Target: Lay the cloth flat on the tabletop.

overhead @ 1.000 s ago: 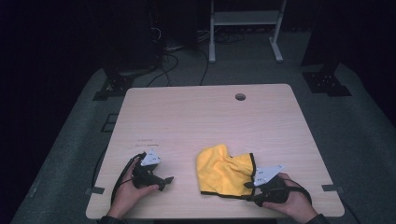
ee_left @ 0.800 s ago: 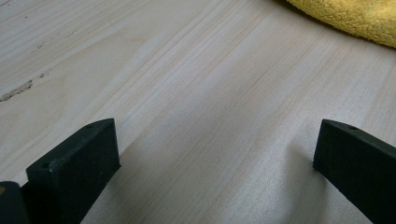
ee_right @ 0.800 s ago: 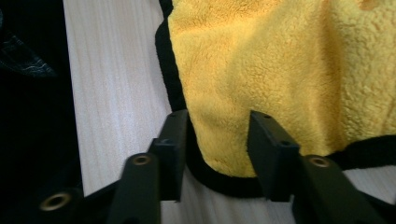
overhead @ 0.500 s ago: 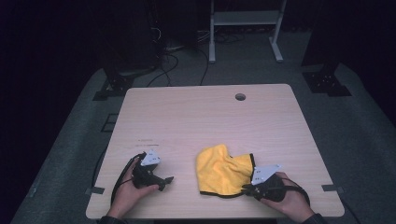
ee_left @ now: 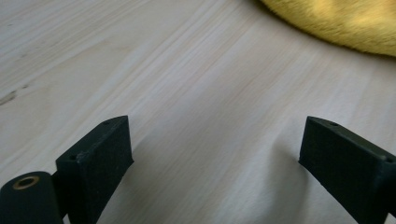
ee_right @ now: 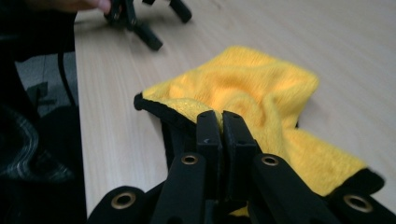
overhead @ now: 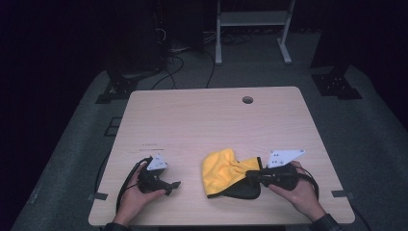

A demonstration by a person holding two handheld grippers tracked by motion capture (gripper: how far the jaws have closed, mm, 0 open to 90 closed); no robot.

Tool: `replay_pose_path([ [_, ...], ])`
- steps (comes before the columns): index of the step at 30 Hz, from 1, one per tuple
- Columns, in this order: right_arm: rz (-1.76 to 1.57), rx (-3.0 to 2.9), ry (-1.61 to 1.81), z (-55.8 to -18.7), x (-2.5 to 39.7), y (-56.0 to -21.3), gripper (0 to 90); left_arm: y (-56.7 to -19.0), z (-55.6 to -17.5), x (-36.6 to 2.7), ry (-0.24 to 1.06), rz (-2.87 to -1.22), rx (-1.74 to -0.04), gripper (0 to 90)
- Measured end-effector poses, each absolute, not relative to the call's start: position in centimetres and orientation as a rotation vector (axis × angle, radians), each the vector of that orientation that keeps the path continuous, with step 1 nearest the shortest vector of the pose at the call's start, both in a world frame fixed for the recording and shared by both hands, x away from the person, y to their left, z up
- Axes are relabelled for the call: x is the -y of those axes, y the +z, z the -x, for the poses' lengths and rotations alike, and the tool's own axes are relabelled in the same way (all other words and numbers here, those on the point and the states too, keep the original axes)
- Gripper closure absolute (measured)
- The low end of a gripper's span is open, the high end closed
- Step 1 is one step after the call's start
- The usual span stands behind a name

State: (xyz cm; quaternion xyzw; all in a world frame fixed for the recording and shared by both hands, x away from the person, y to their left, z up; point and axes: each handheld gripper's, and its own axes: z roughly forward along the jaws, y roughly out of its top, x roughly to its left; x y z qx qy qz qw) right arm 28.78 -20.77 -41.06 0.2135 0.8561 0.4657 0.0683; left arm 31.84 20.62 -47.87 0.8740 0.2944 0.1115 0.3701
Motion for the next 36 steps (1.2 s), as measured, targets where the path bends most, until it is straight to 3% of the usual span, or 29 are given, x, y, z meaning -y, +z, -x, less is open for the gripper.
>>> replay_pose_path([
  [9,-0.648,-2.450,1.474,-30.5,20.5,-37.9,86.0,-46.8,-31.2,-18.6,0.230,-2.195,-0.669,9.6],
  [18,-0.678,-2.308,1.531,-32.6,20.5,-35.1,86.2,-45.4,-30.3,-14.1,0.187,-2.157,-0.529,9.5],
  [36,-0.652,-2.178,1.623,-33.7,19.3,-31.4,86.3,-44.8,-30.9,-10.6,0.185,-2.104,-0.465,10.2],
])
